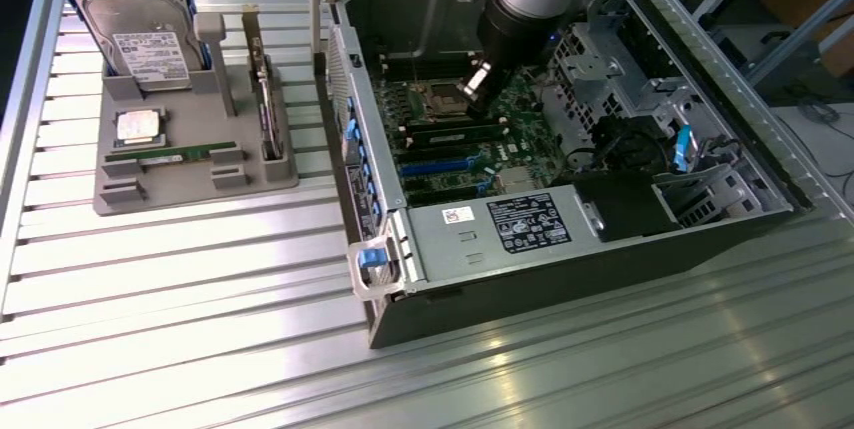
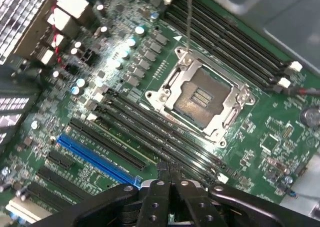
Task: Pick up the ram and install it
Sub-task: 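Press down the ram until it locks into place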
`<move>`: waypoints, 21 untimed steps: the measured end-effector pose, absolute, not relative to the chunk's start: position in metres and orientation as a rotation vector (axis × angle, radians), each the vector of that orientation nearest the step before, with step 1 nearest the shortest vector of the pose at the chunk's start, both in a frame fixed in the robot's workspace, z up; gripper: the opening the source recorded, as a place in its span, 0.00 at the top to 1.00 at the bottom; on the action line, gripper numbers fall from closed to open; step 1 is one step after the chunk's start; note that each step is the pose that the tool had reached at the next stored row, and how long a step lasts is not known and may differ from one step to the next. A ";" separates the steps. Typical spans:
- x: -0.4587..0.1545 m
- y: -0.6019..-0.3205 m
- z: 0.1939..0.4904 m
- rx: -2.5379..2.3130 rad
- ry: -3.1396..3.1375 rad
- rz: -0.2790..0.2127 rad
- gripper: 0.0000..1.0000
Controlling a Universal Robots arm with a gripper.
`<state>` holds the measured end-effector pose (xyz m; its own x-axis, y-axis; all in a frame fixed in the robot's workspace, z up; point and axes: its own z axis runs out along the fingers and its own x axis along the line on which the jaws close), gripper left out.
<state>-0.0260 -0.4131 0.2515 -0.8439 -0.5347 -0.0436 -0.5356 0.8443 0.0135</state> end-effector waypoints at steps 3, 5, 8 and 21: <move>-0.026 -0.413 0.251 -0.755 3.009 0.037 0.89; -0.026 -0.413 0.251 -0.697 3.023 0.036 0.89; -0.026 -0.413 0.250 -0.576 3.047 0.033 0.89; -0.026 -0.413 0.247 -0.005 3.098 0.021 0.89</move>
<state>-0.0260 -0.4131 0.2471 -0.9990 -0.0030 -0.0437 -0.0036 0.9999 0.0135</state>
